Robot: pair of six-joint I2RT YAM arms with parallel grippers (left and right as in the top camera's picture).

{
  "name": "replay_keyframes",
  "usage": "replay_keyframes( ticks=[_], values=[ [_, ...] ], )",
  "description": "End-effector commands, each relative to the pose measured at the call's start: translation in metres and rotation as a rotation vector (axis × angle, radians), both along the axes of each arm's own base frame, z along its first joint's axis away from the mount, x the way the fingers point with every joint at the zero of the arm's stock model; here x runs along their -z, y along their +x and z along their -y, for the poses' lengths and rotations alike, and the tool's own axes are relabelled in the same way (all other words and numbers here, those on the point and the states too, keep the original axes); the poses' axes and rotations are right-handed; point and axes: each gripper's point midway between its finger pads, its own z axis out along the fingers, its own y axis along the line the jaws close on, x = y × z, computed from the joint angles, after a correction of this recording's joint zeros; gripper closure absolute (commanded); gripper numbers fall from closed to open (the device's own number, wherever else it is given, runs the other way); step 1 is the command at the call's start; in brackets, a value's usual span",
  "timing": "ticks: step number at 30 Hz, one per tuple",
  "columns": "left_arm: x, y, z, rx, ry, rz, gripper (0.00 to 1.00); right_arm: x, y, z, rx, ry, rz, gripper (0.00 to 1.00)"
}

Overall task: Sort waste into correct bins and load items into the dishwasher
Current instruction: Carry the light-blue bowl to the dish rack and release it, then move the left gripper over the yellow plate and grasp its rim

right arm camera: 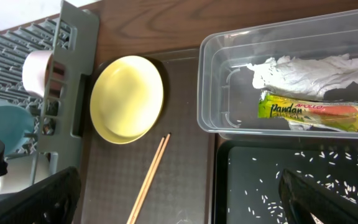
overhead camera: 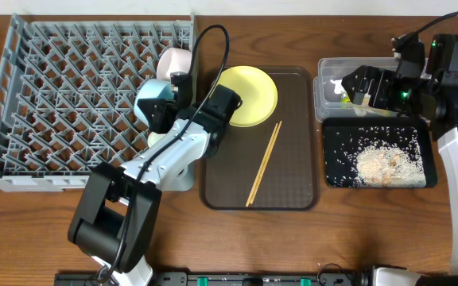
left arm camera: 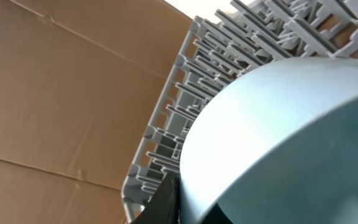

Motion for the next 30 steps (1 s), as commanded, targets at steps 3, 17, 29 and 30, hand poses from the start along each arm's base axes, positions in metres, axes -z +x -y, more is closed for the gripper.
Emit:
replay_keyframes(
  ticks=[3,17,29,30],
  values=[
    [0.008,0.003,0.003,0.007,-0.067,0.011,0.87,-0.001,0.0,-0.002,-0.001,0.005,0.001,0.01],
    [0.021,0.001,0.038,0.165,-0.423,-0.117,0.51,-0.001,0.0,-0.002,-0.001,0.005,0.001,0.01],
    [-0.033,-0.023,0.118,0.564,-0.922,-0.178,0.36,-0.001,0.0,-0.002,0.0,0.005,0.0,0.01],
    [-0.033,-0.024,0.122,0.577,-0.939,-0.185,0.36,-0.001,0.0,-0.002,-0.001,0.005,0.001,0.01]
  ],
)
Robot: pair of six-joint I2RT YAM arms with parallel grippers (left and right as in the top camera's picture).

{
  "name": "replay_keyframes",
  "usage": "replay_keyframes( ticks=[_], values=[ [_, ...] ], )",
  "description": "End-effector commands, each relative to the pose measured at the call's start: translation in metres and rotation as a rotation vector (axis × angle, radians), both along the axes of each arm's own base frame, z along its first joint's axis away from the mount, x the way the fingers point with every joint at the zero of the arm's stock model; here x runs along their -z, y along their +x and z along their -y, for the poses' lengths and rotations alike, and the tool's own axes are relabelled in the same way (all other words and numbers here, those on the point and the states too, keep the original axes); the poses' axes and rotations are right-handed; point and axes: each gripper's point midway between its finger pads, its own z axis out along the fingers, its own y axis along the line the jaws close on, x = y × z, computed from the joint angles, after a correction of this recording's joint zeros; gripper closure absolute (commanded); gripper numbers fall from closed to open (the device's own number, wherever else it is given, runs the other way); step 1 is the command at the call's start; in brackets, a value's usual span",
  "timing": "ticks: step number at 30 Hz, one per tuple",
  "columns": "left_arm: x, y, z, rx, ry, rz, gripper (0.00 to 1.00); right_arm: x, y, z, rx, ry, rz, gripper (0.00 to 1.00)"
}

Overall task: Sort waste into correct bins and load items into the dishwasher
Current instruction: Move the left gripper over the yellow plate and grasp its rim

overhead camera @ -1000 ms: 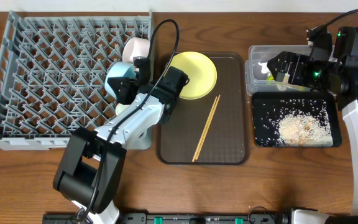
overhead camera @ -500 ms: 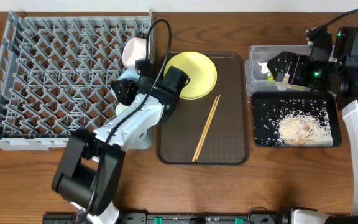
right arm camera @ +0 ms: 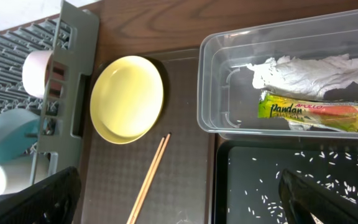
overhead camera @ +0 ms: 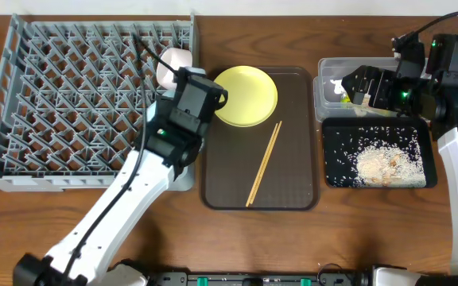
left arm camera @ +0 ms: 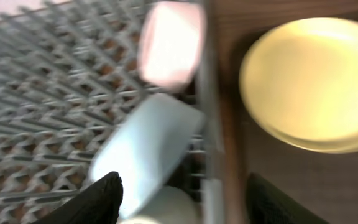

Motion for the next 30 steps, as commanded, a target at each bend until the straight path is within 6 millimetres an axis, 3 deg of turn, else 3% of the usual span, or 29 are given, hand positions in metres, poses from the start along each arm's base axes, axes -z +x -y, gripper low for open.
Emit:
replay_keyframes(
  ticks=[1,4,8,13,17,23,27,30],
  values=[
    [-0.005,-0.005,0.033,0.133,-0.146,-0.043,0.36,-0.001,0.0,-0.002,-0.002,0.005,0.001,0.01],
    [-0.01,-0.007,0.047,0.203,-0.19,-0.057,0.36,-0.001,0.0,-0.003,-0.003,0.005,0.0,0.01],
    [-0.032,-0.008,0.074,0.305,-0.299,-0.067,0.36,-0.001,0.0,-0.002,0.0,0.005,0.001,0.01],
    [-0.027,-0.005,0.087,0.278,-0.353,-0.17,0.36,-0.001,0.0,-0.002,-0.001,0.005,0.001,0.01],
    [0.0,0.004,0.11,0.212,-0.374,-0.311,0.36,-0.001,0.0,-0.002,-0.001,0.005,0.001,0.01],
    [0.065,0.029,0.116,-0.091,-0.389,-0.405,0.37,-0.001,0.0,-0.001,0.003,0.002,0.0,0.01],
    [0.1,0.034,0.117,-0.241,-0.43,-0.448,0.49,-0.001,0.0,-0.001,0.002,0.002,0.0,0.01],
    [0.126,0.044,0.123,-0.298,-0.454,-0.453,0.51,-0.001,0.0,-0.001,0.002,0.002,0.0,0.01]
  ],
)
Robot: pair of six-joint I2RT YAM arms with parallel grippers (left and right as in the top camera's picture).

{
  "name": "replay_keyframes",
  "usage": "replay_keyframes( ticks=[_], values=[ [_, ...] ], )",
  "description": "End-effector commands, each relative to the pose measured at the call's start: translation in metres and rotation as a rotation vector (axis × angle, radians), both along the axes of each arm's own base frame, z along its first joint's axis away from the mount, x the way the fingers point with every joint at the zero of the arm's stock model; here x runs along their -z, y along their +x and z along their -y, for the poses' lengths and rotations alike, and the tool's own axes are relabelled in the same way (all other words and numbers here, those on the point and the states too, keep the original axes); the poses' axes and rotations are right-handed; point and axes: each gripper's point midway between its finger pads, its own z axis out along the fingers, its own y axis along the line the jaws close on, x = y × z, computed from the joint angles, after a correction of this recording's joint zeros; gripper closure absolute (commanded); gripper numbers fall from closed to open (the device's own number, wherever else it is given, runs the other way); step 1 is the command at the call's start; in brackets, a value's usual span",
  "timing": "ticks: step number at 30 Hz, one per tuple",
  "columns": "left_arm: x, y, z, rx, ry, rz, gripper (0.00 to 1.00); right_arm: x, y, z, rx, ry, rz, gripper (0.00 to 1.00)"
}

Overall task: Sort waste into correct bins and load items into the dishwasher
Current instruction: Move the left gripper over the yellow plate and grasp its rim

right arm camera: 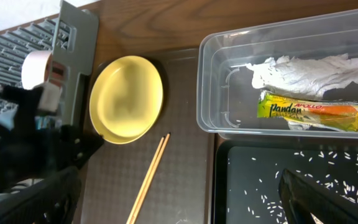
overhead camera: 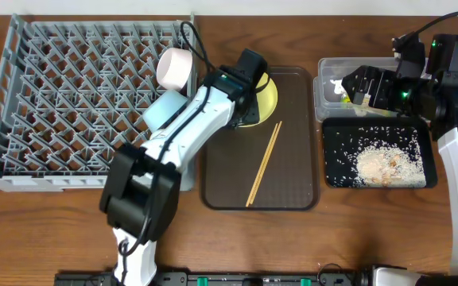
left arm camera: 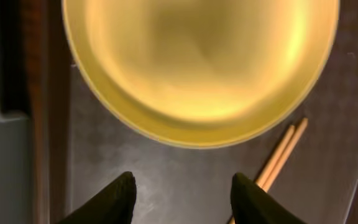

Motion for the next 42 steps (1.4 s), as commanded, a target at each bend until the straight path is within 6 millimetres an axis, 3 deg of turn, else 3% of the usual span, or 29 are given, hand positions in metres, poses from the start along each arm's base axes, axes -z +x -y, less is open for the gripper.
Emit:
replay_keyframes(
  ticks=[1,5,14,20,31,35,42],
  values=[
    [0.014,0.015,0.003,-0.145,-0.03,0.008,0.51,-0.001,0.0,-0.002,0.0,0.004,0.001,0.01],
    [0.03,0.024,0.008,-0.163,-0.042,0.015,0.54,-0.001,0.0,-0.001,0.001,0.004,0.0,0.01],
    [0.047,0.02,0.002,-0.247,-0.025,-0.017,0.53,-0.001,0.0,-0.001,0.001,0.003,0.0,0.01],
    [0.07,0.016,-0.001,-0.305,-0.007,-0.056,0.53,-0.001,0.0,-0.002,0.0,0.004,0.0,0.01],
    [0.081,0.015,-0.002,-0.307,0.002,-0.075,0.55,-0.001,0.0,-0.001,0.001,0.004,0.0,0.01],
    [0.08,0.015,0.014,-0.209,-0.057,-0.086,0.62,-0.001,0.0,-0.001,0.001,0.003,0.0,0.01],
    [0.073,0.009,0.062,0.035,-0.132,-0.039,0.63,-0.001,0.0,-0.002,0.001,0.004,0.0,0.01]
  ],
)
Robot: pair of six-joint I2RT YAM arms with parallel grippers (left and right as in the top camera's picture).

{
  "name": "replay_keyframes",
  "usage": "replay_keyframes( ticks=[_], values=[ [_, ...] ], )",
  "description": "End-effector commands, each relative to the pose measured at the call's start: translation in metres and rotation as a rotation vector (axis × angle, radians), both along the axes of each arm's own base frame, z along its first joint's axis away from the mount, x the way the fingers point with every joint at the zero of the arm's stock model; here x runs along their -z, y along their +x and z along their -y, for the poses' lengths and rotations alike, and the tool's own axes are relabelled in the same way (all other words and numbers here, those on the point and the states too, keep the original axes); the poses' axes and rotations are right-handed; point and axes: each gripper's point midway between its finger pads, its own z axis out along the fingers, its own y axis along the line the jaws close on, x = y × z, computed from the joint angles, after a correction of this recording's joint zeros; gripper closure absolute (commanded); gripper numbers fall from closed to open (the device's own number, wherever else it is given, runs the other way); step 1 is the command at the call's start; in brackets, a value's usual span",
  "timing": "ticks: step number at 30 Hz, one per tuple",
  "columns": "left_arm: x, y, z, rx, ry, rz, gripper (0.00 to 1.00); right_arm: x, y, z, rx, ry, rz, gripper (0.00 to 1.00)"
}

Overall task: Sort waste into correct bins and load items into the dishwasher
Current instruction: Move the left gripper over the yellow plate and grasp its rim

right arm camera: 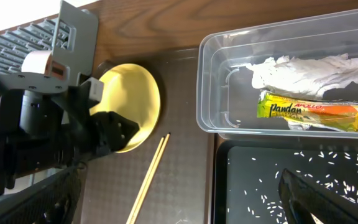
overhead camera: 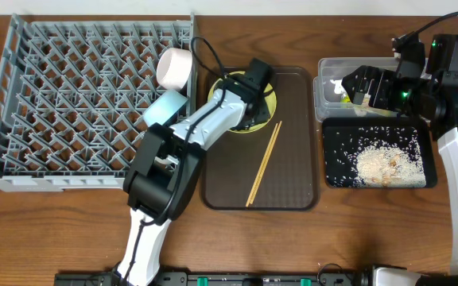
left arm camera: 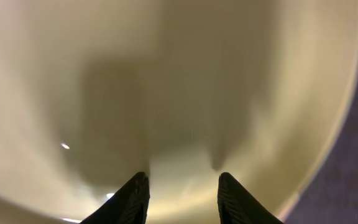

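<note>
A yellow plate lies at the far left of the brown tray and fills the left wrist view. My left gripper is open low over the plate, both fingertips close to its surface with nothing between them. Two wooden chopsticks lie diagonally on the tray. A grey dish rack holds a blue bowl and a pink cup at its right edge. My right gripper hangs open and empty above the clear bin.
The clear bin holds a crumpled tissue and a green Pandan wrapper. In front of it a black tray carries scattered rice and food scraps. A white cup sits low in the rack beside the bowl.
My left gripper, still open, has come down from above the plate's front edge to just over its surface; the plate now fills its view. The right arm has not moved.
First my left gripper had the blue bowl at the rack's right edge. Then the bowl lay in the rack and the gripper was open above it. After that it was over the yellow plate, and now it sits low on the plate.
</note>
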Motion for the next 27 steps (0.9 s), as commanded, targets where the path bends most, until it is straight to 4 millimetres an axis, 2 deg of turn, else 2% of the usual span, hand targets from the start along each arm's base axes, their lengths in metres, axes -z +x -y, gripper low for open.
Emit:
replay_keyframes(
  ticks=[1,8,11,13,15,17,21,24,27],
  values=[
    [0.009,-0.016,0.028,0.149,-0.007,-0.002,0.63,-0.001,0.0,-0.001,0.001,0.004,0.0,0.01],
    [0.003,-0.026,0.065,0.242,-0.037,0.061,0.62,-0.001,0.0,-0.002,0.0,0.004,0.0,0.01],
    [0.001,-0.025,0.072,0.269,-0.039,0.086,0.62,-0.001,0.0,-0.002,0.0,0.004,0.0,0.01],
    [-0.004,-0.019,0.068,0.256,-0.045,0.094,0.62,-0.001,0.0,-0.001,0.001,0.004,0.0,0.01],
    [-0.012,-0.012,0.056,0.232,-0.042,0.095,0.62,-0.001,0.0,-0.001,0.001,0.004,0.0,0.01],
    [-0.025,-0.005,0.035,0.192,-0.032,0.083,0.62,-0.001,0.0,-0.001,0.001,0.004,0.0,0.01],
    [-0.045,0.006,-0.023,0.082,0.027,0.058,0.66,-0.001,0.0,-0.001,0.001,0.004,0.0,0.01],
    [-0.045,0.01,-0.059,0.013,0.089,0.028,0.66,-0.001,0.0,-0.002,0.0,0.004,-0.001,0.01],
    [-0.041,0.01,-0.073,-0.02,0.096,0.004,0.67,-0.001,0.0,-0.001,0.001,0.004,-0.001,0.01]
  ],
)
